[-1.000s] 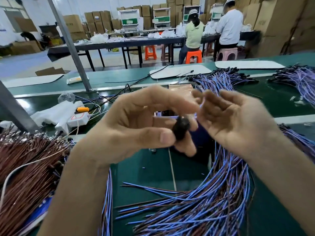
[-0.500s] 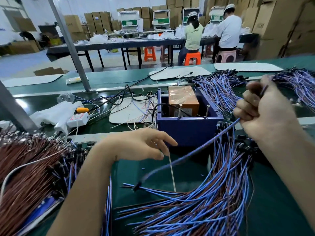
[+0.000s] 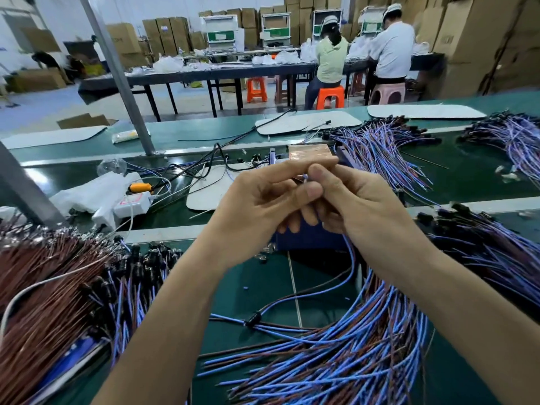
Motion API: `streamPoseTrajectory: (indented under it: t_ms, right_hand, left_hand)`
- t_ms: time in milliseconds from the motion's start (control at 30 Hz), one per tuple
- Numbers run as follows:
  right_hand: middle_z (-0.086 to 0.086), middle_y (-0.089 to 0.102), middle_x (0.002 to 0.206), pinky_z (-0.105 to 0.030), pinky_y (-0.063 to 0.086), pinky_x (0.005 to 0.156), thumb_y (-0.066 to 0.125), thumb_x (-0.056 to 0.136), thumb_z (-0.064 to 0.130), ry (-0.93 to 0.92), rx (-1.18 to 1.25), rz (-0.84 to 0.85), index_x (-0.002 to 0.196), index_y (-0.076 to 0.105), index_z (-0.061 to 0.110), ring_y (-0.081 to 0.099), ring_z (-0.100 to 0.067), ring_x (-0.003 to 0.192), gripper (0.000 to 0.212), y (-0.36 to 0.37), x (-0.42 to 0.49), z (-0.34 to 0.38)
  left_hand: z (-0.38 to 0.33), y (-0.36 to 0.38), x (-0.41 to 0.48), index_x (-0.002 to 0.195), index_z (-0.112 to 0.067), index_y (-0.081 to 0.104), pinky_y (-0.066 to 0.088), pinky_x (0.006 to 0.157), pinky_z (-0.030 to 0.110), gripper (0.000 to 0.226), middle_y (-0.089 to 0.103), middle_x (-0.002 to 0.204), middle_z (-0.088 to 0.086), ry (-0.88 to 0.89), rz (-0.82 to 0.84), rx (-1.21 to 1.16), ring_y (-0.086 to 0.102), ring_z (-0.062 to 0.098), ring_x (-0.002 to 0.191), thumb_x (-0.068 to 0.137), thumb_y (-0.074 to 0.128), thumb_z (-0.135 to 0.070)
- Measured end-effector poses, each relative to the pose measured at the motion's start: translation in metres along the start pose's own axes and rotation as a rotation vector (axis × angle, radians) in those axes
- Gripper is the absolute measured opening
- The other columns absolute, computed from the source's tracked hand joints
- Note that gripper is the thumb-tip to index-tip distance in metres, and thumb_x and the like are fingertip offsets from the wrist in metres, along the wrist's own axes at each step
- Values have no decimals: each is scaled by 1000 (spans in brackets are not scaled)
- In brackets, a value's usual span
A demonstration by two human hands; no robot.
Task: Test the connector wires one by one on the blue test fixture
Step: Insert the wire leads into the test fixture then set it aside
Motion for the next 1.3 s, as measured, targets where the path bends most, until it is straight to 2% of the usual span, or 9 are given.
streamPoseTrajectory:
  t_ms: [300, 467, 567, 700, 833, 933, 1067, 1167, 1300]
  right_hand:
    - [-10, 62, 71, -22, 36, 53, 56, 86, 17, 26, 118, 152, 98, 58, 14, 42, -29, 67, 13, -13, 0, -17]
    - [2, 72, 71, -17, 47, 73, 59, 90, 17, 78, -386, 334, 92, 74, 15, 63, -4, 72, 16, -14, -8, -31]
    - [8, 73, 75, -36, 52, 73, 61, 88, 23, 78, -611, 253, 86, 75, 26, 64, -18, 71, 14, -26, -10, -31]
    - [11, 69, 65, -10, 44, 50, 61, 83, 37, -344, -880, -69, 107, 71, 20, 50, 1, 42, 31, -44, -13, 29]
    - [0, 68, 70, -31, 48, 52, 61, 93, 29, -710, -1283, -297, 111, 72, 16, 57, -19, 51, 25, -53, -29, 68]
    - [-1, 70, 75, -35, 55, 59, 60, 92, 37, -378, -1477, -156, 107, 74, 27, 64, -25, 60, 22, -60, -19, 38]
    - [11, 72, 82, -21, 51, 70, 67, 85, 45, 393, -1323, 454, 106, 73, 32, 64, -7, 69, 25, -58, -31, -48]
    - [12, 70, 69, -22, 53, 62, 70, 80, 49, 469, -1071, 576, 107, 72, 29, 65, -8, 54, 33, -44, -41, -71]
    - [4, 69, 61, -20, 50, 50, 68, 85, 38, 364, -719, 347, 106, 70, 27, 62, -11, 47, 24, -30, -23, -63]
  left_hand:
    - [1, -12, -2, 92, -20, 75, 28, 43, 13, 20, 58, 57, -5, 31, -140, -148, 37, 7, 44, 86, 57, -26]
    - [-7, -52, -7, 75, -21, 75, 38, 45, 11, 22, 62, 62, -8, 96, -360, -476, 48, 1, 51, 81, 57, -31]
    - [-21, -70, -11, 71, -16, 74, 39, 42, 8, 26, 60, 58, -7, 193, -380, -736, 47, -1, 50, 83, 52, -25]
    - [-33, -77, -13, 74, -2, 67, 41, 39, 11, 27, 56, 57, 2, 261, -301, -1078, 48, 5, 49, 92, 52, -17]
    - [-26, -83, -13, 77, -6, 70, 42, 43, 11, 33, 58, 60, -1, 251, -301, -985, 49, 4, 52, 95, 47, -21]
    - [-3, -82, -11, 74, -16, 76, 42, 46, 10, 27, 62, 63, -6, 57, -374, -613, 51, 1, 54, 84, 52, -22]
    - [35, -68, -10, 76, -17, 77, 47, 51, 14, 20, 63, 63, -3, -275, -269, -180, 54, 5, 57, 81, 58, -19]
    - [42, -50, -8, 87, -10, 74, 50, 56, 15, 19, 64, 64, -3, -320, -151, 23, 55, 5, 58, 91, 56, -4]
    - [39, -27, -5, 87, -8, 72, 50, 58, 16, 20, 61, 60, -7, -302, -20, 112, 54, 5, 57, 92, 55, 1]
Point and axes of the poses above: each hand's wrist, its own x-axis towards the middle knuckle, its own y-axis out of the palm, z = x × y, the point moved 7 cm from there along x, towards the middle knuckle
